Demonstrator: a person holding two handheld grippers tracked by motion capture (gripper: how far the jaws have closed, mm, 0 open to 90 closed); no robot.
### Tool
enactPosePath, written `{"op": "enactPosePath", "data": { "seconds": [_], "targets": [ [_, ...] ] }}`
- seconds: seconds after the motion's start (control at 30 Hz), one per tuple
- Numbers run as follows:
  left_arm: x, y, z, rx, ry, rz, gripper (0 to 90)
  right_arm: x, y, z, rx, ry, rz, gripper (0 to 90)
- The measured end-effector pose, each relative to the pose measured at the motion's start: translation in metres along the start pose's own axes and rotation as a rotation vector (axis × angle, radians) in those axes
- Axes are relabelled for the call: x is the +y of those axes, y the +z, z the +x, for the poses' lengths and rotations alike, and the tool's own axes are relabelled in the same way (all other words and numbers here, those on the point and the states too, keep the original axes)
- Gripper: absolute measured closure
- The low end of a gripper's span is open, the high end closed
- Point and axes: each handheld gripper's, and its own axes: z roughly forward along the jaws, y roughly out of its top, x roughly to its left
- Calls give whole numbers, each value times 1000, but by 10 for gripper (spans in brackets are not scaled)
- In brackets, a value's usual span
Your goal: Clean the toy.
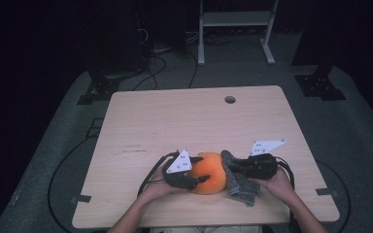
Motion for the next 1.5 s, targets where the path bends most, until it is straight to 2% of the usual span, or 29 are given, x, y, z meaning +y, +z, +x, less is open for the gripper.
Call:
{"op": "enactPosePath", "data": {
  "seconds": [0.17, 0.23, 0.33, 0.5, 0.57, 0.63, 0.8, 0.9, 0.97, 1.03, 1.07, 1.13, 1.2, 1.3, 1.43, 1.5],
  "targets": [
    [0, 0, 0, 3, -2, 2, 357, -19, -3, 0, -38, 21, 86, 798],
    [1, 1, -1, 7, 4, 3, 357, -25, -7, 1, -40, 27, 94, 797],
    [5, 4, -3, 14, 8, 7, 357, -19, -14, 7, -23, 21, 34, 797],
    [10, 8, -7, 17, 36, 15, 358, 14, -13, 26, 17, -64, -47, 797],
    [9, 8, -6, 17, 27, 14, 359, 24, -6, 31, 9, -93, -41, 797],
    [8, 8, -5, 17, 19, 16, 359, 26, 2, 32, -9, -118, -5, 797],
    [8, 6, -1, -1, -25, 13, 349, 16, 3, 27, -35, -106, 12, 798],
    [10, 7, -1, 2, -20, 23, 343, 7, -3, 23, -57, -88, 36, 798],
    [11, 9, -2, 7, -14, 24, 344, 6, -8, 24, -69, -78, 23, 798],
    [12, 11, -2, 8, -17, 23, 345, 13, -11, 30, -55, -93, -32, 798],
    [13, 12, -2, 11, -17, 25, 344, 18, -10, 34, -46, -111, -41, 798],
    [13, 12, -2, 12, -13, 28, 344, 26, -4, 39, -43, -145, -32, 797],
    [12, 11, -1, 12, -16, 33, 343, 27, 6, 39, -43, -156, 0, 797],
    [12, 10, 0, 7, -27, 31, 334, 21, 7, 35, -31, -132, -3, 797],
    [12, 11, -1, 5, -23, 27, 325, 11, 0, 32, -55, -122, 23, 797],
    [12, 11, -1, 7, -20, 29, 325, 11, -4, 33, -51, -106, 1, 796]
  ]
}}
